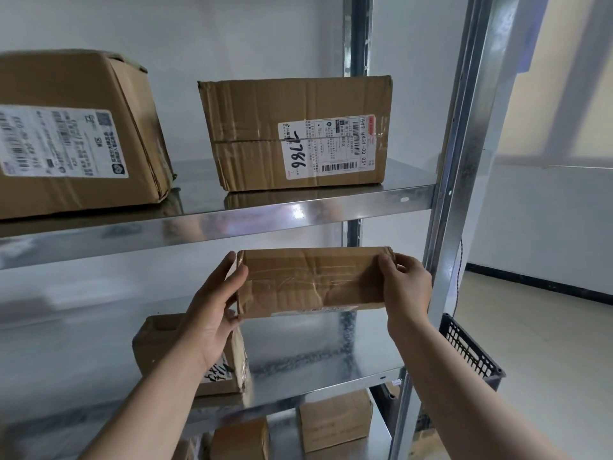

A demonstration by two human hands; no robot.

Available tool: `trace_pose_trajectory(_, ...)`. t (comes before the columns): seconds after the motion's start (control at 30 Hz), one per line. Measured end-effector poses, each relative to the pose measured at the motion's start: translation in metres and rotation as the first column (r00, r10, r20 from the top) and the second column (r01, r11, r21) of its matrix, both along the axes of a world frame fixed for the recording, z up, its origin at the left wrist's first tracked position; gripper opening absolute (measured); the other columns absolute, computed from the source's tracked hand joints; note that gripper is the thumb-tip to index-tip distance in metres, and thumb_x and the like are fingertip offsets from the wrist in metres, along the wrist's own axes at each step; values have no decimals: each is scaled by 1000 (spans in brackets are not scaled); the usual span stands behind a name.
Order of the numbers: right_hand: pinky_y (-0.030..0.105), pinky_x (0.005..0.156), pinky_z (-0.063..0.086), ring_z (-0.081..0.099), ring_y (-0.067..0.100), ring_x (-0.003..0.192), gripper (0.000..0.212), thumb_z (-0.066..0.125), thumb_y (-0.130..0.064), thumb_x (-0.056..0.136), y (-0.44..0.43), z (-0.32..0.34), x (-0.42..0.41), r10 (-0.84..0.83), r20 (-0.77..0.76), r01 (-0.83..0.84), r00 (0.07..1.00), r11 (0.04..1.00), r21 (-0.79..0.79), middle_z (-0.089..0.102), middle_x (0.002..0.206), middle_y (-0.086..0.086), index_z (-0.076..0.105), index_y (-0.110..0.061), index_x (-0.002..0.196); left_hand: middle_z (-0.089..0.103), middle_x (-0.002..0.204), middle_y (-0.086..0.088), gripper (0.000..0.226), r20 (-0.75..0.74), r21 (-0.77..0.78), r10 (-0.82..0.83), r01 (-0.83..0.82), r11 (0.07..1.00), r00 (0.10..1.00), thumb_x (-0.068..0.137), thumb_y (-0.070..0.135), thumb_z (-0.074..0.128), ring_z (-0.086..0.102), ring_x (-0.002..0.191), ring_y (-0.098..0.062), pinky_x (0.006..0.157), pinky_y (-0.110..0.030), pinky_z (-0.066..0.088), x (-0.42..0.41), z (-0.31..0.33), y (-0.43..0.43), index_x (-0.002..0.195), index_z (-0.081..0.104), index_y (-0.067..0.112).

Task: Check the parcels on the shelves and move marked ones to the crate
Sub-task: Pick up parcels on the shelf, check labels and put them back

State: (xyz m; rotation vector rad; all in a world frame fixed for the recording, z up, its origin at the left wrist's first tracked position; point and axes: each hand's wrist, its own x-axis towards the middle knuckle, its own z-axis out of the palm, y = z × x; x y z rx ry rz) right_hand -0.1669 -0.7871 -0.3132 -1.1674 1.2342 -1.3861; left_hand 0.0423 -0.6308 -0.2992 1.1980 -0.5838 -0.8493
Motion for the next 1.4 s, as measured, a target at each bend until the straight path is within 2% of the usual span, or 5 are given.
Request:
trace_pose_trajectory(0.23, 36, 85, 47, 60, 19, 96, 27, 64, -30, 96, 2, -3, 1, 18, 23, -20, 1000, 998, 55, 68, 106, 0, 67, -16, 119, 74, 100, -4, 78, 94, 12, -108, 107, 994, 990, 46, 30, 83, 61, 102, -26, 84, -34, 43, 8, -7, 5, 119, 64, 11)
trace_pose_trajectory(0.67, 32, 72, 41, 51, 20, 84, 36, 67, -4, 86, 13, -15, -1, 136, 98, -147, 986, 982, 115, 58, 107, 10, 51, -11, 117, 51, 137, 19, 95, 440, 14, -204, 221, 975, 874, 60, 3, 75, 49, 127, 3, 94, -34, 55, 7, -7, 18, 132, 46, 57)
trace_pose_trajectory(0.87, 37, 95, 51, 51, 24, 124, 71, 63, -6, 88, 29, -17, -3, 304, -304, -299, 903, 952, 66, 50, 137, 6, 35, -17, 153, 38, 143, 18, 101, 568, 38, -183, 197, 980, 802, 71, -6, 79, 54, 126, -14, 90, -28, 55, 1, -10, 19, 128, 42, 67)
trace_pose_trajectory(1.13, 38, 125, 21, -4, 13, 157, 117, 67, -4, 77, 81, 15, 3, 438, -804, -778, 402, 626, -48, 0, 170, -15, -6, -42, 160, 25, 139, 35, 103, 899, 72, -109, 104, 992, 423, 70, 7, 84, 28, 138, -3, 112, -35, 41, -19, -11, 10, 147, 29, 47)
trace_pose_trajectory(1.4, 42, 115, 41, 7, 26, 153, 116, 72, -4, 77, 95, 25, 14, 236, -890, -764, 390, 622, -170, -6, 165, -7, -4, -34, 158, 25, 153, 8, 111, 978, 33, -34, 8, 999, 205, 68, 26, 88, 33, 143, -16, 101, -40, 54, -40, -11, 4, 150, 16, 42)
